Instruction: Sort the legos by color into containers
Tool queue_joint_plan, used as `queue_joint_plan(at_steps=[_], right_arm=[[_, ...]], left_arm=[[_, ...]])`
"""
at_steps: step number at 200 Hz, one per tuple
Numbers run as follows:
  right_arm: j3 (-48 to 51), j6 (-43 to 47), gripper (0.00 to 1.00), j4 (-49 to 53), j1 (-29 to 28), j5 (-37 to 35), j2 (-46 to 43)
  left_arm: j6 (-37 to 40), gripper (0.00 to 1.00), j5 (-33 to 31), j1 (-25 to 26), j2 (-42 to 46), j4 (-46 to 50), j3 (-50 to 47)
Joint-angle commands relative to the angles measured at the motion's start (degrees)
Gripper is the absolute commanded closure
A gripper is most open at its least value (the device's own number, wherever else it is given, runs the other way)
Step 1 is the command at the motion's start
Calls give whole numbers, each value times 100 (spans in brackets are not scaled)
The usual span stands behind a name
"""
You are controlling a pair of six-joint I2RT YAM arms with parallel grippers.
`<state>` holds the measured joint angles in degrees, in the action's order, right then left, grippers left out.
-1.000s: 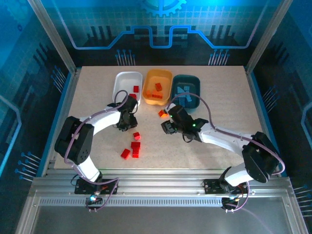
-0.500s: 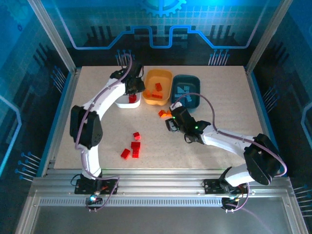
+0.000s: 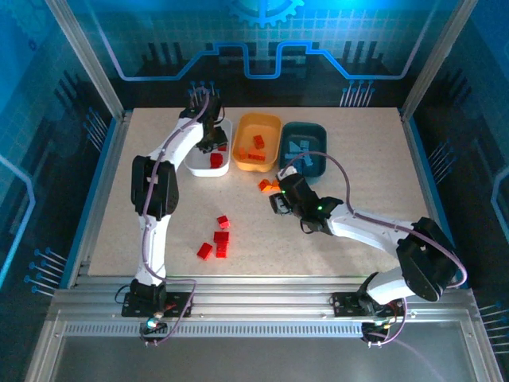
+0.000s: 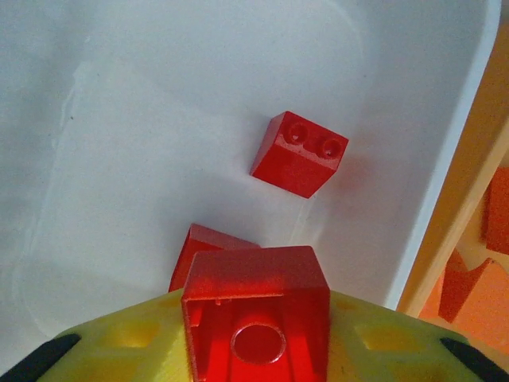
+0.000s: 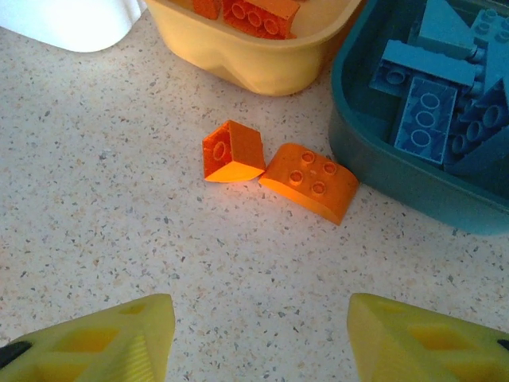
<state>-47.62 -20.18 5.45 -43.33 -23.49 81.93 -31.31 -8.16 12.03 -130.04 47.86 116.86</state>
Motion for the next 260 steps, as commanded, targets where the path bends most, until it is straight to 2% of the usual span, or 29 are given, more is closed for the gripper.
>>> queue_joint_plan(at_steps=[1,15,58,89,110,144,183,210,232,250,260], right_arm=[[-11,-84,39,-84,50,50,69],[-11,-80,38,-75,37,51,76],[-3,-64,38,-79,29,17,43],[2,-65,38,-79,23,-21,38],[20,-62,36,-79,9,-90,25],[16,-56,35,-71,-9,-137,-2],[-2,-47,34,-51,-38,-153,-10],[-14,-34,34,-44,-65,-156,33],[-33,-29,34,-44,-79,-162,60],[-33,-27,34,-45,-100,-149,69],[-46,-20,34,-40,-108,-151,69]], left_arm=[[137,56,207,-4,-31,165,250],[186,47,186,-8,23,220,259],[261,41,121,1,770,152,-347],[89,33,196,131,2313,-555,-2203],[-35,23,159,453,3362,-947,-3777],[-287,11,178,1187,4140,-960,-5515],[-925,9,188,2055,4339,-1114,-6341],[-1185,9,60,2154,4317,-1217,-6543],[-1244,9,210,2154,4106,-1437,-6567],[-1274,14,171,2153,3882,-1516,-6486],[-1283,23,170,2154,3767,-1583,-6450]])
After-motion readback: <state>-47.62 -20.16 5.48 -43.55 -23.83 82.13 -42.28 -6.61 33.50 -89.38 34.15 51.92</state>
